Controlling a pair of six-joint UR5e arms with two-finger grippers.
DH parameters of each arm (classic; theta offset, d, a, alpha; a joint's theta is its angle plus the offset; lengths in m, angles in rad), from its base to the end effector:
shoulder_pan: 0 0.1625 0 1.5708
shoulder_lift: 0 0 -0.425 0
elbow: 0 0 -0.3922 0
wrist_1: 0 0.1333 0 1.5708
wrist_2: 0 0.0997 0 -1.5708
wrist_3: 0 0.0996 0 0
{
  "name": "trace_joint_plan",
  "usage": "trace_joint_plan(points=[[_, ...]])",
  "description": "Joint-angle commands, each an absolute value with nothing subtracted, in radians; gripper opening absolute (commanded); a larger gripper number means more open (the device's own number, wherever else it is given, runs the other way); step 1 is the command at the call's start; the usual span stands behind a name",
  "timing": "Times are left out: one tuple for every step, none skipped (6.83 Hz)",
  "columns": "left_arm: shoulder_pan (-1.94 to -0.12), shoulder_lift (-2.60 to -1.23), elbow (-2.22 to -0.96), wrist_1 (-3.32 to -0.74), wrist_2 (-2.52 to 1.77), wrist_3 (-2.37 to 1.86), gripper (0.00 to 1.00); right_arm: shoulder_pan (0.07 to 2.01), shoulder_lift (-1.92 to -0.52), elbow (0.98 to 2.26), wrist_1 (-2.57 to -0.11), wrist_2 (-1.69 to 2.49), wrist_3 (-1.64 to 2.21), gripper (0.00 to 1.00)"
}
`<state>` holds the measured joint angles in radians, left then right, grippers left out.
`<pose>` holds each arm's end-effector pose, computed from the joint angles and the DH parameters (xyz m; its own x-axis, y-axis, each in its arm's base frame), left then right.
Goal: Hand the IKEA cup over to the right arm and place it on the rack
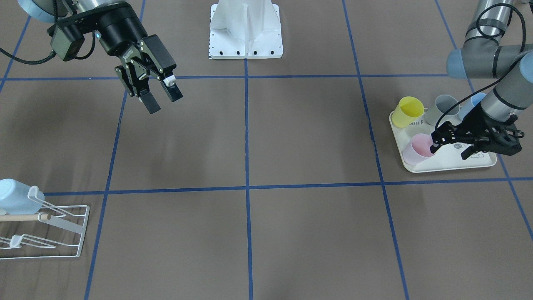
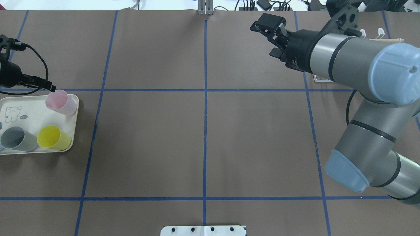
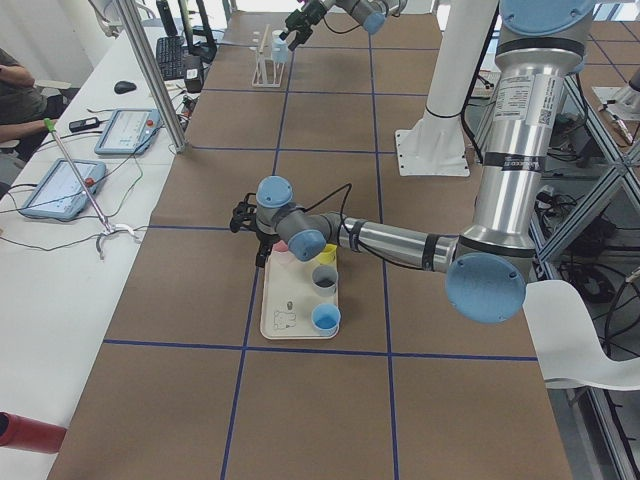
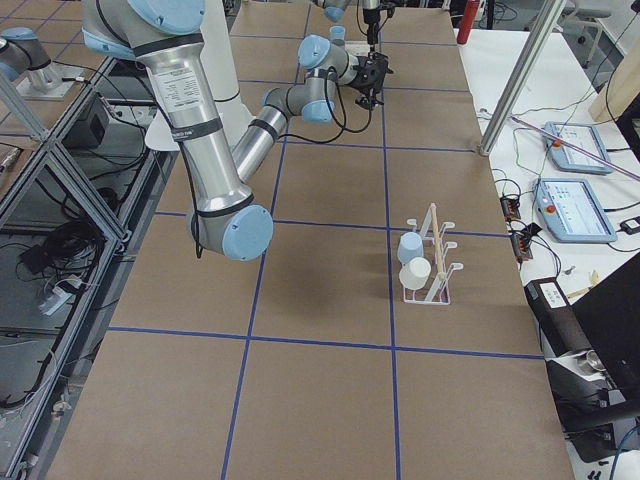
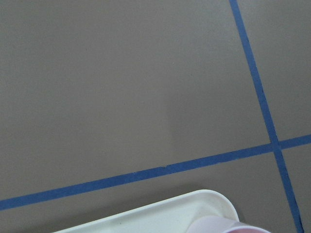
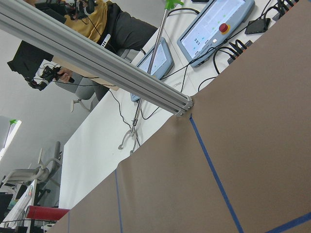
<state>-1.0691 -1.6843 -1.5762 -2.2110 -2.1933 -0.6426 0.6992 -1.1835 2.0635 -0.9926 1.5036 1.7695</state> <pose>0.2060 -0.5321 0.5283 0.6248 0.2133 -0.7511 0.0319 0.9542 0.2975 -0.3082 -0.4420 0.1658 -0.0525 0.2132 0.9756 -0.6966 0.6922 -0.1887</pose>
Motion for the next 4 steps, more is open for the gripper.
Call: trace_joint_plan(points=[[-1.057,-1.675,-1.580,-2.212,-2.189,-0.641,1.00,0.699,-1.187,2.063,-0.992,1.503,1.770,1.00],[-1.039,-1.674,-1.585,-2.212,-2.183,-0.643,1.00,0.699,-1.189,2.063,-0.992,1.503,1.770,1.00],[-1.019,-1.663,-1.583,-2.212,-2.180,-0.643,1.00,0.699,-1.190,2.063,-0.992,1.505,1.770,1.00],[-1.009,-1.661,-1.582,-2.210,-2.180,-0.643,1.00,0.699,-1.190,2.065,-0.992,1.503,1.772,1.00]])
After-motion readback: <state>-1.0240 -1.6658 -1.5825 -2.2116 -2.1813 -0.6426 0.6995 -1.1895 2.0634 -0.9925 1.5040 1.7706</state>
